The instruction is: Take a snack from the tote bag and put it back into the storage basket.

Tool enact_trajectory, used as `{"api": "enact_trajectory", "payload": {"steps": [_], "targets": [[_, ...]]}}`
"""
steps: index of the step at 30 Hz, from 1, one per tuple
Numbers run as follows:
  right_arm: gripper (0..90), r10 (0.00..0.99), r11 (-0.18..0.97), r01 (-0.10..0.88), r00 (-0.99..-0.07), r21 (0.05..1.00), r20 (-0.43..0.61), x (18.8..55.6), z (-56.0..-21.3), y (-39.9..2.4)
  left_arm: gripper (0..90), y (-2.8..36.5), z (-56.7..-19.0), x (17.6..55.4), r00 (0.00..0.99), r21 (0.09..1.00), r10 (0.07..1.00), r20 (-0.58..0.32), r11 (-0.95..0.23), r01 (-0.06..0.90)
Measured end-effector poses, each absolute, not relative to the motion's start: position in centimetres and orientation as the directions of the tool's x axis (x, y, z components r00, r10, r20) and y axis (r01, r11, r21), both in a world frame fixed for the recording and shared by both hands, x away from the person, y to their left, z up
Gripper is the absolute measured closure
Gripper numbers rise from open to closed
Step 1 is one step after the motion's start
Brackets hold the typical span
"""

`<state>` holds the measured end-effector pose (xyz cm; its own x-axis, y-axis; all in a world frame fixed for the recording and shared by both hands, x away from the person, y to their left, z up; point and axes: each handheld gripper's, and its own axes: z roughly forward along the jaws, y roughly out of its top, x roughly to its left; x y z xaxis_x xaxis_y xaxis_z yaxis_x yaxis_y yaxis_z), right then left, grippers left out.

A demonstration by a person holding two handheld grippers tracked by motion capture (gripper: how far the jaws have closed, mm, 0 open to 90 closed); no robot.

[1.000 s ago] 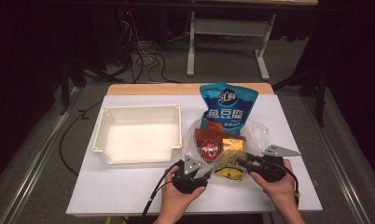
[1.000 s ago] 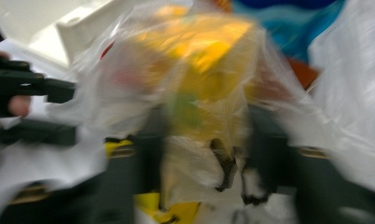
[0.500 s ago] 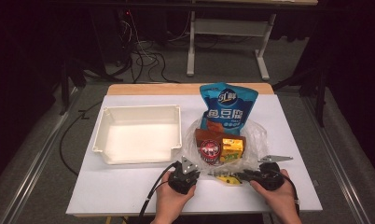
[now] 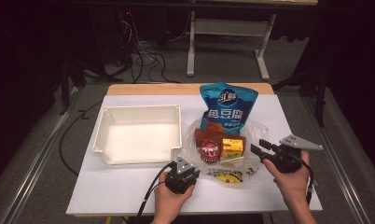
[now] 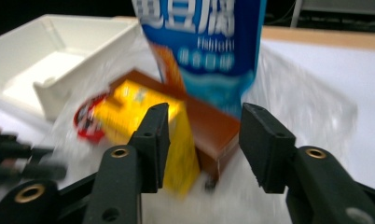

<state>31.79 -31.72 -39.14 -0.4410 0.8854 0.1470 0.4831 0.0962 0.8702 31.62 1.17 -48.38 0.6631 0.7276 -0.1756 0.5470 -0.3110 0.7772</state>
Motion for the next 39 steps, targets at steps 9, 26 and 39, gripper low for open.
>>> {"api": "enact_trajectory", "payload": {"steps": [9, 26, 39], "targets": [[37.3, 0.916, 0.078, 0.459, -0.383, 0.885, 0.118, 37.4, -37.3, -29.9, 40.7, 3.1, -44.6, 30.5, 0.681, 0.854, 0.714, -0.161, -0.245, 0.459], [25.9, 0.912, 0.051, 0.486, -0.38, 0.872, 0.158, 41.4, -36.8, -30.2, 35.8, 6.0, -42.9, 30.6, 0.677, 0.867, 0.714, -0.181, -0.209, 0.453], [62.2, 0.918, 0.092, 0.448, -0.385, 0.889, 0.099, 43.1, -37.3, -27.4, 38.4, 7.8, -42.4, 31.1, 0.634, 0.877, 0.755, -0.169, -0.179, 0.446]]}}
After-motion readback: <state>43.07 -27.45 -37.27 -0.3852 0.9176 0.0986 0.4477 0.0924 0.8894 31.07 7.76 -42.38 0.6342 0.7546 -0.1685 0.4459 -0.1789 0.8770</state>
